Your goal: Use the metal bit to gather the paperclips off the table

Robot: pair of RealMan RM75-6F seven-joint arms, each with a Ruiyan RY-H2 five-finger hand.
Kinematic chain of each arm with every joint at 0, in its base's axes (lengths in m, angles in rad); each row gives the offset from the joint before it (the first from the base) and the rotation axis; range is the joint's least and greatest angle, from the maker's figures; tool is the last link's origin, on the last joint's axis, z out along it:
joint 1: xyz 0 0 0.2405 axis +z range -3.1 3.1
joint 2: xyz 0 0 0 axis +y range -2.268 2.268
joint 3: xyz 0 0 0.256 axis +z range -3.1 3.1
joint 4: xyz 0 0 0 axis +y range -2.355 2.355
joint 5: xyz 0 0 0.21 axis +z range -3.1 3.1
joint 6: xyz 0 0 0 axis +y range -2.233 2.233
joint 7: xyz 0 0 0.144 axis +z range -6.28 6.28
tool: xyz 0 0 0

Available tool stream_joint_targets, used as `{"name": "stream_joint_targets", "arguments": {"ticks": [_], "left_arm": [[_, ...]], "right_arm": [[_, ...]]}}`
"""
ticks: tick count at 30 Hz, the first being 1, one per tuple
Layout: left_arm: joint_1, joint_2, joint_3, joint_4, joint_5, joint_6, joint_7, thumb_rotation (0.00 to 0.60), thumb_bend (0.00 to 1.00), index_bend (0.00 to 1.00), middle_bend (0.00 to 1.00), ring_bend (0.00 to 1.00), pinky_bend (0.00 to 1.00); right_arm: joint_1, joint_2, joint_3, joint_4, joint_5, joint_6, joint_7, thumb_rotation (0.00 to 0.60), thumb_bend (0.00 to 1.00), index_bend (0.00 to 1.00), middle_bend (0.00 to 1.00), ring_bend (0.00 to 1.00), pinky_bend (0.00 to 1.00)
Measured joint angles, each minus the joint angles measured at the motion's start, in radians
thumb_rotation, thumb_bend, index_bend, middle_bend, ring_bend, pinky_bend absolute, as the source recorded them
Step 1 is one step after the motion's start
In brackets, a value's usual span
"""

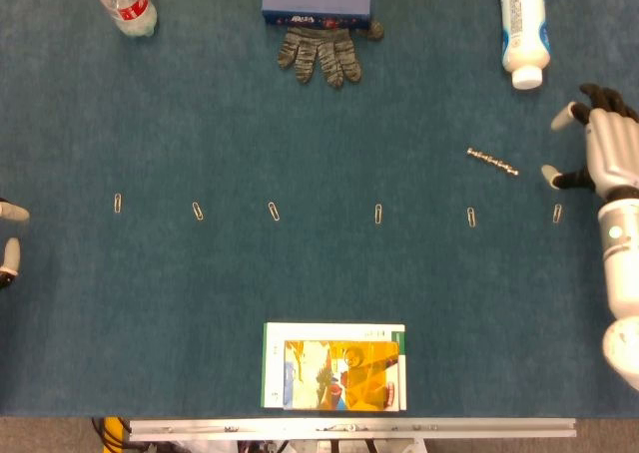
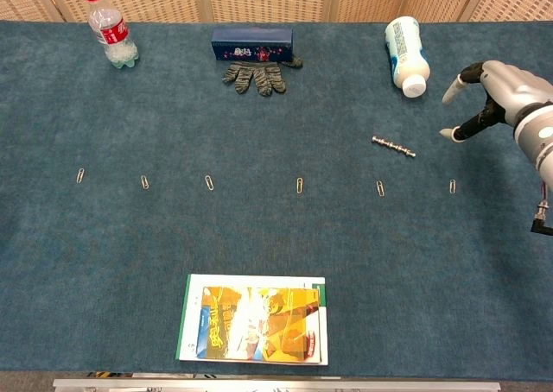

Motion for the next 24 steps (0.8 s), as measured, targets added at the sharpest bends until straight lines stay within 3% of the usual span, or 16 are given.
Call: {"name": "stream_joint_targets", "arguments": {"ticks": [9,24], "left_arm": [[0.004,-0.012,0.004,0.018,0.001,0.001,-0.014,0.600,0.49,0.38,0.36,0.33,0.31],[0.007,-0.016,0.008,0.020,0.000,-0.002,-0.013,0.600,0.49,0.38,0.36,0.33,0.31]], "right_arm": [[0.040,-0.069,-0.018,0.072,-0.079,0.069,-0.048,0.600,0.01,0.10,0.06,0.00,0.13],[0.080,-0.135,-0.092,0.190,-0.142,0.043,-0.158,0.600,0.00,0.07,0.04,0.00,0.11]]}}
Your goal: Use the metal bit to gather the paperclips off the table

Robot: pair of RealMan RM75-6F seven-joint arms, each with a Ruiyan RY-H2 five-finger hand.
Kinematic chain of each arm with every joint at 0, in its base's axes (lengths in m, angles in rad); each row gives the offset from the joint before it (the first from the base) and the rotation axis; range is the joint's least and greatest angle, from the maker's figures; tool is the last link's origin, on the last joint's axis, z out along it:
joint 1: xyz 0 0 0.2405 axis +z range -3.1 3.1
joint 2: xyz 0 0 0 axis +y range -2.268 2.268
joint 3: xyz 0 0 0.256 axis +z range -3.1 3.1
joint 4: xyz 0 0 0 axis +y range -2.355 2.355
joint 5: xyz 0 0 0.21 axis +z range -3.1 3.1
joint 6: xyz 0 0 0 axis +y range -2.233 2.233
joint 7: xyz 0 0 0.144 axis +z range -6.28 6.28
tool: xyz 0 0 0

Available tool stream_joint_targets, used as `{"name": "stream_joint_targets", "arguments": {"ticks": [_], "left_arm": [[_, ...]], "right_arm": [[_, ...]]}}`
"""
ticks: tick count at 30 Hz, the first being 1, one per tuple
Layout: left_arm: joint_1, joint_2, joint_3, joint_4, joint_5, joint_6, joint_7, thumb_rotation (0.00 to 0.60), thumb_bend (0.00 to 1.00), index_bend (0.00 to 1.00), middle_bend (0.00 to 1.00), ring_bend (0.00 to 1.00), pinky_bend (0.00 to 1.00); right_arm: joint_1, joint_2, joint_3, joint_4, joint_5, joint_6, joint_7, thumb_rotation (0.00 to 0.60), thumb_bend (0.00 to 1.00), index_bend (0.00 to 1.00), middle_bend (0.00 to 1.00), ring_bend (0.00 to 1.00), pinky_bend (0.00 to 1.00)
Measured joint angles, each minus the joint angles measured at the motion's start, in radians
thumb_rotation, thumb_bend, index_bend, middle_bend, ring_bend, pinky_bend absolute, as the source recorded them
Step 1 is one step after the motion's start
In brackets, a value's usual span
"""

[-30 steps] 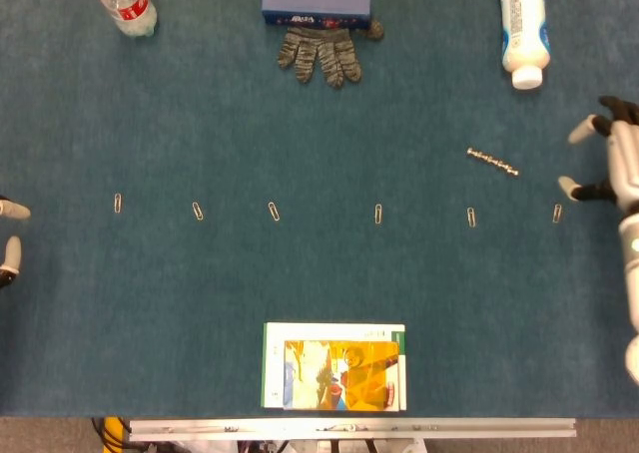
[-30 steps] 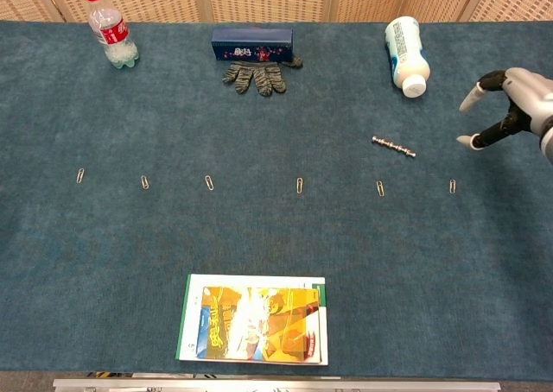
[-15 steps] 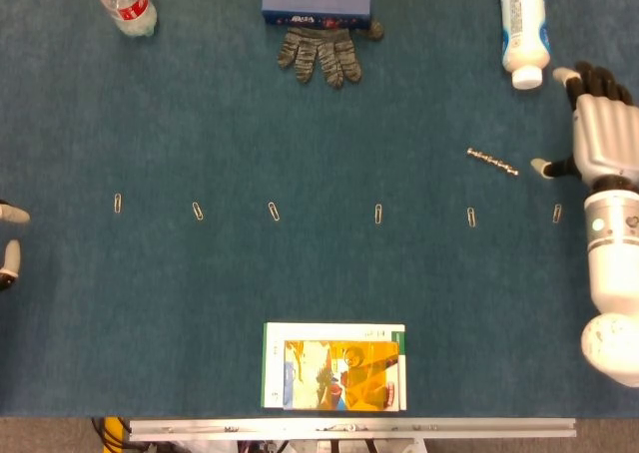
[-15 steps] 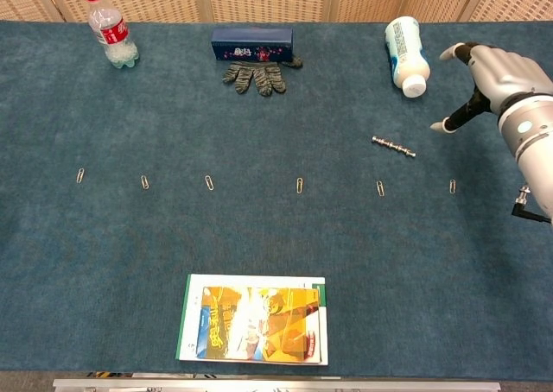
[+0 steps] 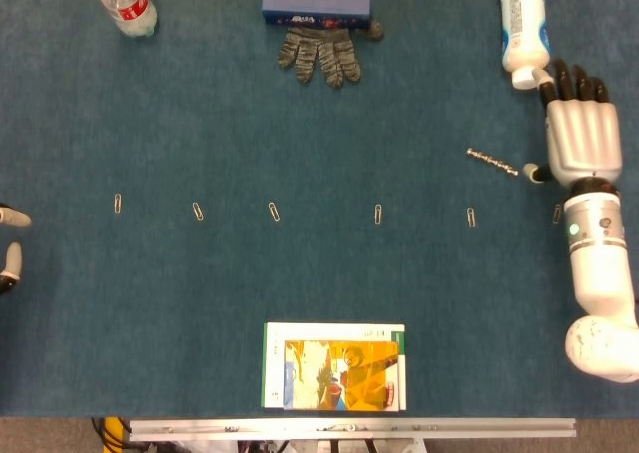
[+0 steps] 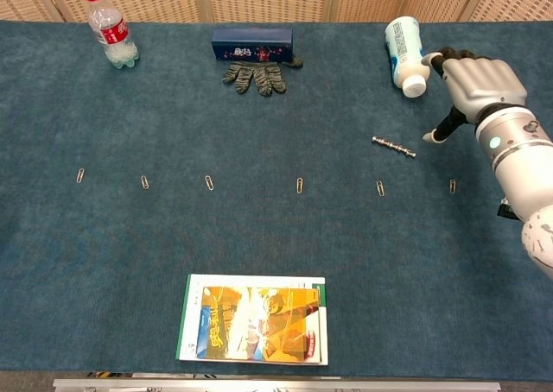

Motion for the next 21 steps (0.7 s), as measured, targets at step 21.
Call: {"name": "stream_joint_targets", "arguments": {"ticks": [21], "left_arm": [[0.001,-0.004,0.002,0.010,-0.004,-0.008,-0.009,0.600,0.49,0.38,0.36,0.33,0.31]], "right_arm": [[0.045,-0.070,-0.028,0.097,-0.022,-0.049,-0.105,0.600,0.00,0.08,0.04,0.00,0.11]]}}
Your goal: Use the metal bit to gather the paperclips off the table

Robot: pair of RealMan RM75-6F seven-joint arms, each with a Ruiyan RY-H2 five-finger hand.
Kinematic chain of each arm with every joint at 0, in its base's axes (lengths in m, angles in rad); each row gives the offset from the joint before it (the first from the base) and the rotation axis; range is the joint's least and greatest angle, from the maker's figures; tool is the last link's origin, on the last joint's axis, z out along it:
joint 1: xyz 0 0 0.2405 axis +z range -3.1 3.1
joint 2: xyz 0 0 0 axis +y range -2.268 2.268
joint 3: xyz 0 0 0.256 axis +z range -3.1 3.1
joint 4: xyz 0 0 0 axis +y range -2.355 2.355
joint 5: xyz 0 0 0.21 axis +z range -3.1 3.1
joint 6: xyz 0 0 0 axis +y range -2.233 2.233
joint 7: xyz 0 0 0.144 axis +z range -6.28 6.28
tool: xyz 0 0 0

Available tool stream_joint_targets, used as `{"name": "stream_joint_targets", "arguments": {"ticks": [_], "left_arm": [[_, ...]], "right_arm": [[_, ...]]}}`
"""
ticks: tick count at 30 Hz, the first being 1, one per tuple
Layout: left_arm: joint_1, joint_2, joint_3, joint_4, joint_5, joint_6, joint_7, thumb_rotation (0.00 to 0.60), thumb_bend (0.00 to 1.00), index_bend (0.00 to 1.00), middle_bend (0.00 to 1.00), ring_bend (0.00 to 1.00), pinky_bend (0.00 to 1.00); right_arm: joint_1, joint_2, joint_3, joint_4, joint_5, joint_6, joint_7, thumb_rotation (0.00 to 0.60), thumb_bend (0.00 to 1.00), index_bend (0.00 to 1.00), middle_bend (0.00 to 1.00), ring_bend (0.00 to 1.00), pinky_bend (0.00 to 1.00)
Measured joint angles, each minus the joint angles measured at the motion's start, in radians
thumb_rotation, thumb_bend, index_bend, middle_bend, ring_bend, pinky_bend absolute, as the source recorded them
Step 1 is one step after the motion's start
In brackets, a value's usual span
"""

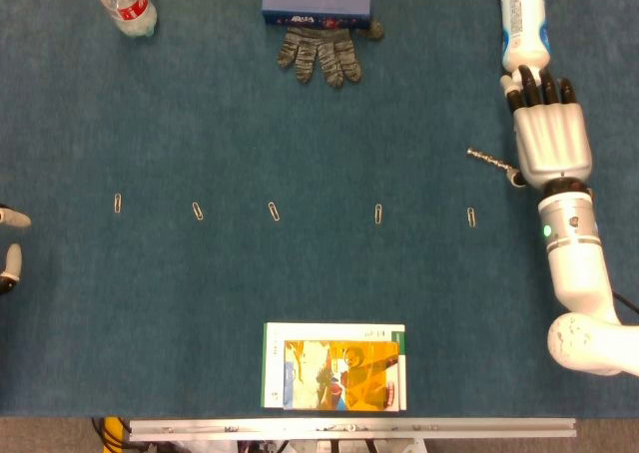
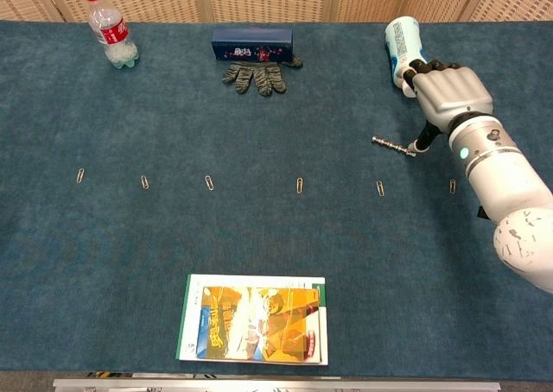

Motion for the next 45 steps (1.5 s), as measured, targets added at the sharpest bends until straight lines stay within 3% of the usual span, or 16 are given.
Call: {"name": "stream_joint_targets", "arguments": {"ticks": [11,15,19,24,31,36,39,45], "left_arm": [[0.003,-0.006,0.000,0.011,0.001,0.004,-0.011,0.600,0.49,0.38,0.36,0.33,0.31],[0.004,-0.007,0.001,0.014,0.000,0.003,-0.013,0.600,0.49,0.38,0.36,0.33,0.32],[0.004,-0.007,0.001,0.015,0.000,0.002,-0.016,0.600,0.49,0.38,0.36,0.33,0.33],[0.003,-0.007,0.001,0.012,0.001,0.002,-0.013,0.600,0.49,0.38,0.36,0.33,0.34],[0.002,-0.007,0.002,0.009,0.001,-0.001,-0.009,0.600,0.49,0.38,0.36,0.33,0.34],[0.002,-0.009,0.002,0.010,0.000,-0.004,-0.009,0.600,0.49,0.38,0.36,0.33,0.35],[0.003,-0.010,0.003,0.011,0.000,-0.005,-0.010,0.600,0.49,0.38,0.36,0.33,0.35],[0.003,-0.012,0.004,0.014,0.001,-0.005,-0.013,0.600,0.49,0.38,0.36,0.33,0.35]], "right_arm": [[0.013,-0.014,-0.019,0.022,-0.031,-0.013,-0.038,0.600,0.00,0.08,0.04,0.00,0.10],[0.012,-0.022,-0.018,0.042,-0.043,-0.021,-0.025,0.600,0.00,0.07,0.10,0.00,0.10],[0.013,-0.024,-0.009,0.040,-0.026,-0.025,-0.037,0.600,0.00,0.09,0.17,0.03,0.23],[0.012,-0.021,-0.001,0.034,-0.025,-0.019,-0.040,0.600,0.00,0.11,0.36,0.24,0.61],[0.006,-0.017,0.007,0.030,-0.042,-0.008,-0.024,0.600,0.00,0.22,0.70,0.58,0.96],[0.006,-0.014,0.011,0.029,-0.044,-0.011,-0.021,0.600,0.00,0.24,0.94,0.84,1.00],[0.009,-0.007,0.012,0.023,-0.032,-0.023,-0.034,0.600,0.00,0.24,1.00,0.96,1.00],[0.018,0.000,0.016,0.013,-0.004,-0.043,-0.053,0.600,0.00,0.24,1.00,1.00,1.00]]}}
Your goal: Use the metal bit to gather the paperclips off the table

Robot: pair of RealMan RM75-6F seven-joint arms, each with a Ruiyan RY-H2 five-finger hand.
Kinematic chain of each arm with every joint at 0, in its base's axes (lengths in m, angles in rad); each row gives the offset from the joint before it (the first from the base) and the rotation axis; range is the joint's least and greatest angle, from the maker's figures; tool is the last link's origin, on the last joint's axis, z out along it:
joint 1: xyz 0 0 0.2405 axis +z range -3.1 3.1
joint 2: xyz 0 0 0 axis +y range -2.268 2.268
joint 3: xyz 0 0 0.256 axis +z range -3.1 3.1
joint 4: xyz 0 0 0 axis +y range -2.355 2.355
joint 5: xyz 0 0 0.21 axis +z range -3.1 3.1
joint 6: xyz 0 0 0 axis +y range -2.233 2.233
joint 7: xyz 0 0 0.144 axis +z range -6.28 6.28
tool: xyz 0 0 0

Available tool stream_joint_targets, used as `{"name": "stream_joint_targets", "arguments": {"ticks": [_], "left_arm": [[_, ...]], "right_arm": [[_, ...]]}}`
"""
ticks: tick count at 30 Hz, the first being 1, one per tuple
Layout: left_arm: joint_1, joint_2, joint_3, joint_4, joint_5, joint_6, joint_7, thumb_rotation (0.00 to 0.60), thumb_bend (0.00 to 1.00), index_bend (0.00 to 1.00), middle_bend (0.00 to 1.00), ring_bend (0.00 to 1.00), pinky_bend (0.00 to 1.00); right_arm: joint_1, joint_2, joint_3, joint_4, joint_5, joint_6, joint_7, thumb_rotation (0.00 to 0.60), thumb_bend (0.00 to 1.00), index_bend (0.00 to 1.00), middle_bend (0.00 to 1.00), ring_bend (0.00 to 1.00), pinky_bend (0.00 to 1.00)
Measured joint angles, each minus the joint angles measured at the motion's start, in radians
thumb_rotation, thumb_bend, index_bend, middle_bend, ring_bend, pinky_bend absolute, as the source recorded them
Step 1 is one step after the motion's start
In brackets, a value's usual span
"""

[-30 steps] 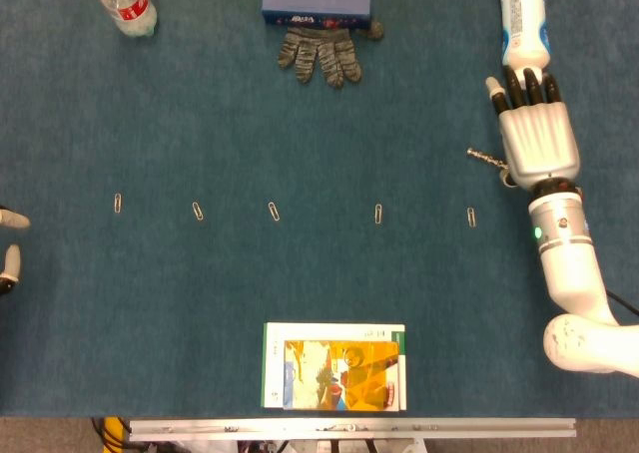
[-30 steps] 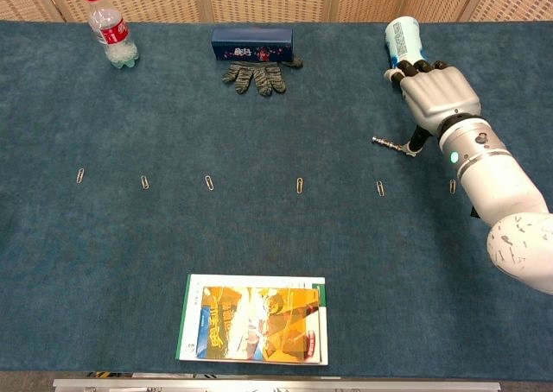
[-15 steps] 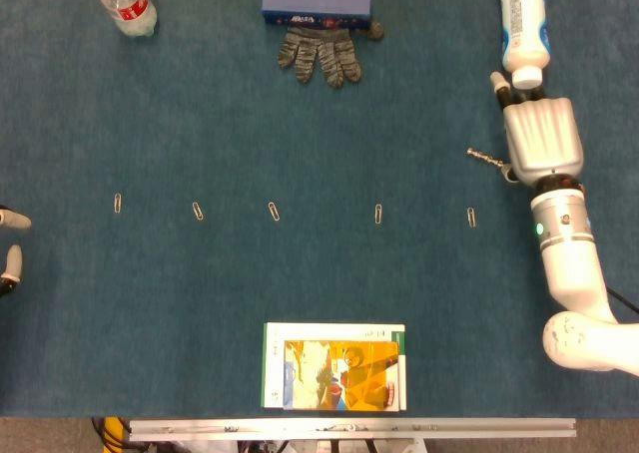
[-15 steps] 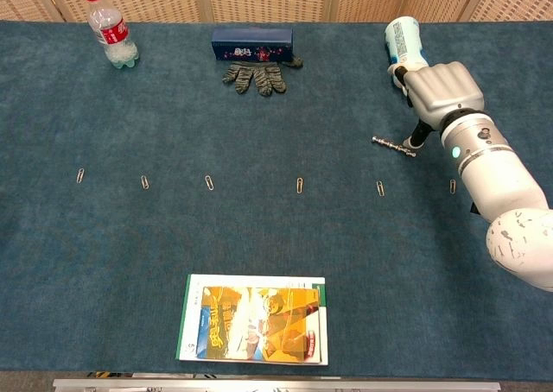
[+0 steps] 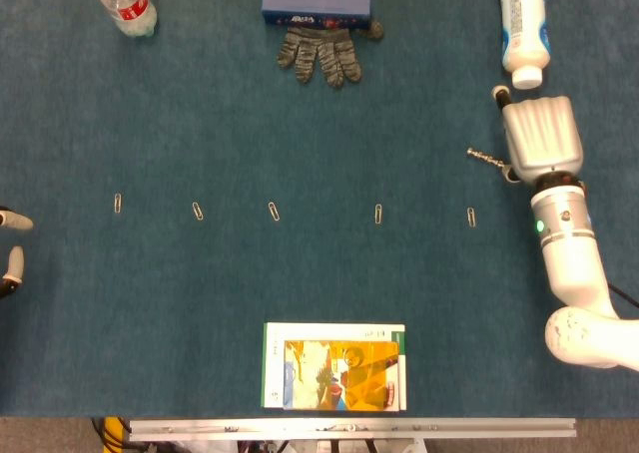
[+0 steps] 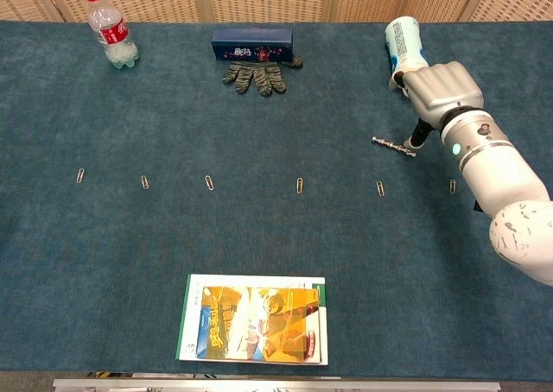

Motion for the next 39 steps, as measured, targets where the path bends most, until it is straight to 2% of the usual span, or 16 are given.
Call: {"name": "stream_joint_targets", "arguments": {"ticks": [16,36,39], "left_arm": [[0.004,-0.004,0.000,0.007,0.001,0.006,-0.010,0.600,0.49,0.38,0.36,0.33,0.36],[0.004,-0.008,0.002,0.014,0.000,0.002,-0.014,0.600,0.49,0.38,0.36,0.33,0.36],[0.005,-0.008,0.002,0.016,0.000,0.003,-0.017,0.600,0.49,0.38,0.36,0.33,0.36]], "right_arm": [[0.019,-0.023,-0.015,0.022,0.054,-0.024,-0.043,0.600,0.00,0.24,1.00,1.00,1.00],[0.034,-0.069,-0.020,0.107,0.069,-0.046,-0.044,0.600,0.00,0.24,1.00,1.00,1.00],[0.036,-0.076,-0.021,0.115,0.066,-0.045,-0.047,0.600,0.00,0.19,1.00,1.00,1.00]]}}
